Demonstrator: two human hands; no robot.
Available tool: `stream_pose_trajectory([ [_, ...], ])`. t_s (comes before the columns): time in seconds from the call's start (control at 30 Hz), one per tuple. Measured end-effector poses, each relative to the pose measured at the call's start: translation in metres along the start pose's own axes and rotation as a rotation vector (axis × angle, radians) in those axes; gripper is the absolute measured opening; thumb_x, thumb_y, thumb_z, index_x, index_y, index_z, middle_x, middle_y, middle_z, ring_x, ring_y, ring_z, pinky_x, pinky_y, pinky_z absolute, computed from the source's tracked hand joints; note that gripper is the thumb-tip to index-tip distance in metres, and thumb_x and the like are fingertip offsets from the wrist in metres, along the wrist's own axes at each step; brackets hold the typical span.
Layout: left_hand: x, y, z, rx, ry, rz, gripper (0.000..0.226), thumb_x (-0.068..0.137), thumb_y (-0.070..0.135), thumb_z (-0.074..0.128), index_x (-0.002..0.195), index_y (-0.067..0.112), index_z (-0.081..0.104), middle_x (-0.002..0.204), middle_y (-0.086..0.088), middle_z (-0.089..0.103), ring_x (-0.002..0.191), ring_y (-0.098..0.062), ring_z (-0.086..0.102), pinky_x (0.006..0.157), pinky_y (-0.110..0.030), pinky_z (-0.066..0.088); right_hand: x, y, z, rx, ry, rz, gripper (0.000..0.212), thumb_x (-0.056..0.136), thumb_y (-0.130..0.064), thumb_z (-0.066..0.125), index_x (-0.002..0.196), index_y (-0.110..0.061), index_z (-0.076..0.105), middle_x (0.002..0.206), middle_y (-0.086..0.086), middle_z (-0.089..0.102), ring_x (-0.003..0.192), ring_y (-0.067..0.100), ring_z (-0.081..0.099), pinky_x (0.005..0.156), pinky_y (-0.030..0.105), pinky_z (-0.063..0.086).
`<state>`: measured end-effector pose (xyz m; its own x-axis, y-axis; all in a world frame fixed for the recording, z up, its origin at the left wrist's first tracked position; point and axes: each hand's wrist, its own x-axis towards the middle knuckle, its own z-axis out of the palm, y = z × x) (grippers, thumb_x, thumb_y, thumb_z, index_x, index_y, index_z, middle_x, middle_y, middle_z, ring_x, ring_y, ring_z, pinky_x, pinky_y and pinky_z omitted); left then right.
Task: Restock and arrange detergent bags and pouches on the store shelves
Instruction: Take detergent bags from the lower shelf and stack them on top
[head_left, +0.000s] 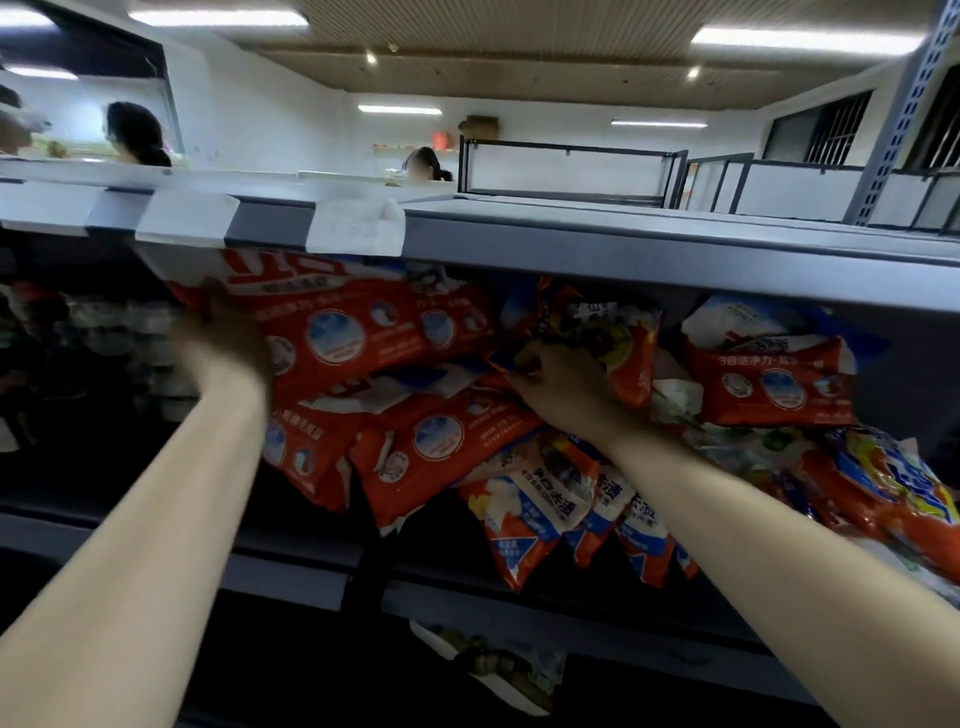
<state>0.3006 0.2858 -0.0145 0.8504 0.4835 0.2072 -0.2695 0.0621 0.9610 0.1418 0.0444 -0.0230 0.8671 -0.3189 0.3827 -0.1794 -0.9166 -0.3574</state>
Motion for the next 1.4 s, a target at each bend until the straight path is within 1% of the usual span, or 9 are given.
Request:
stream_pose_trajectory([
  [0.13, 0.004, 0.002, -0.040, 0.151, 0.273, 0.033, 0.051, 0.091, 0.046, 0.033, 0.110, 0.011, 0.066, 0.112, -0.016, 0.067, 0.104, -0.038, 0.060, 0.083, -0.038, 0.047, -0.006, -0.035, 0.026, 0.093, -0.029, -0.127, 0.027, 0.096, -0.036, 0.052, 0.100, -0.014, 0.068, 0.104, 0.005, 0.067, 0.093, 0.020, 0.063, 0.076, 0.032, 0.050],
  [0.23, -0.001, 0.003, -0.053, 0.199, 0.273, 0.049, 0.045, 0.096, 0.037, 0.031, 0.110, 0.012, 0.066, 0.113, -0.014, 0.067, 0.105, -0.038, 0.059, 0.083, -0.035, 0.044, -0.007, -0.063, 0.052, 0.136, -0.160, -0.196, 0.028, 0.096, -0.032, 0.052, 0.083, -0.013, 0.069, 0.096, 0.006, 0.066, 0.091, 0.021, 0.060, 0.077, 0.035, 0.048],
  [0.33, 0.001, -0.001, -0.062, 0.229, 0.262, 0.067, 0.046, 0.098, 0.038, 0.030, 0.107, 0.011, 0.066, 0.110, -0.013, 0.068, 0.101, -0.037, 0.061, 0.080, -0.033, 0.044, -0.003, -0.083, 0.076, 0.197, -0.306, -0.117, 0.037, 0.097, -0.035, 0.051, 0.096, -0.004, 0.070, 0.106, 0.012, 0.067, 0.102, 0.027, 0.060, 0.086, 0.036, 0.049],
  [0.53, 0.012, -0.005, -0.068, 0.241, 0.228, 0.152, 0.049, 0.099, 0.041, 0.028, 0.095, 0.010, 0.066, 0.098, -0.011, 0.069, 0.092, -0.035, 0.062, 0.071, -0.028, 0.035, 0.015, -0.094, 0.100, 0.103, -0.229, 0.028, 0.054, 0.096, -0.052, 0.041, 0.114, -0.005, 0.061, 0.115, 0.016, 0.062, 0.109, 0.032, 0.055, 0.091, 0.036, 0.044],
  [0.7, 0.023, -0.006, -0.070, 0.239, 0.178, 0.155, 0.047, 0.099, 0.041, 0.031, 0.096, 0.010, 0.067, 0.096, -0.010, 0.068, 0.091, -0.036, 0.061, 0.071, -0.030, 0.035, 0.052, -0.086, 0.088, 0.231, 0.053, 0.215, 0.039, 0.095, -0.038, 0.053, 0.117, -0.005, 0.054, 0.107, 0.011, 0.062, 0.092, 0.022, 0.060, 0.064, 0.027, 0.046],
  [0.83, 0.023, -0.012, -0.066, 0.195, 0.105, 0.127, 0.053, 0.098, 0.048, 0.032, 0.101, 0.008, 0.067, 0.101, -0.012, 0.068, 0.094, -0.036, 0.062, 0.072, -0.030, 0.037, 0.088, -0.071, 0.073, 0.311, 0.131, 0.287, 0.058, 0.096, -0.028, 0.053, 0.142, 0.001, 0.033, 0.138, 0.016, 0.045, 0.124, 0.029, 0.047, 0.103, 0.033, 0.041],
  [1.03, 0.018, -0.014, -0.045, 0.103, 0.002, 0.065, 0.054, 0.092, 0.057, 0.038, 0.101, 0.010, 0.063, 0.109, -0.019, 0.066, 0.101, -0.037, 0.061, 0.087, -0.037, 0.046, 0.113, -0.046, 0.062, 0.492, 0.070, 0.426, 0.066, 0.096, -0.044, 0.050, 0.148, -0.012, 0.026, 0.146, 0.015, 0.039, 0.128, 0.029, 0.044, 0.101, 0.033, 0.040],
  [1.17, 0.015, -0.017, -0.032, 0.110, -0.074, 0.044, 0.059, 0.090, 0.059, 0.034, 0.117, 0.014, 0.062, 0.120, -0.017, 0.063, 0.115, -0.038, 0.054, 0.103, -0.049, 0.039, 0.111, -0.030, 0.063, 0.595, -0.156, 0.430, 0.064, 0.093, -0.052, 0.051, 0.146, -0.021, 0.034, 0.141, 0.011, 0.046, 0.119, 0.027, 0.051, 0.099, 0.037, 0.045],
  [1.4, 0.004, -0.013, -0.030, 0.066, -0.037, 0.073, 0.030, 0.098, 0.047, 0.039, 0.090, 0.025, 0.058, 0.104, -0.014, 0.068, 0.089, -0.027, 0.062, 0.074, -0.028, 0.038, 0.112, -0.026, 0.060, 0.722, -0.232, 0.486, 0.085, 0.066, -0.065, 0.073, 0.135, -0.022, 0.048, 0.126, 0.010, 0.058, 0.108, 0.028, 0.057, 0.098, 0.044, 0.047],
])
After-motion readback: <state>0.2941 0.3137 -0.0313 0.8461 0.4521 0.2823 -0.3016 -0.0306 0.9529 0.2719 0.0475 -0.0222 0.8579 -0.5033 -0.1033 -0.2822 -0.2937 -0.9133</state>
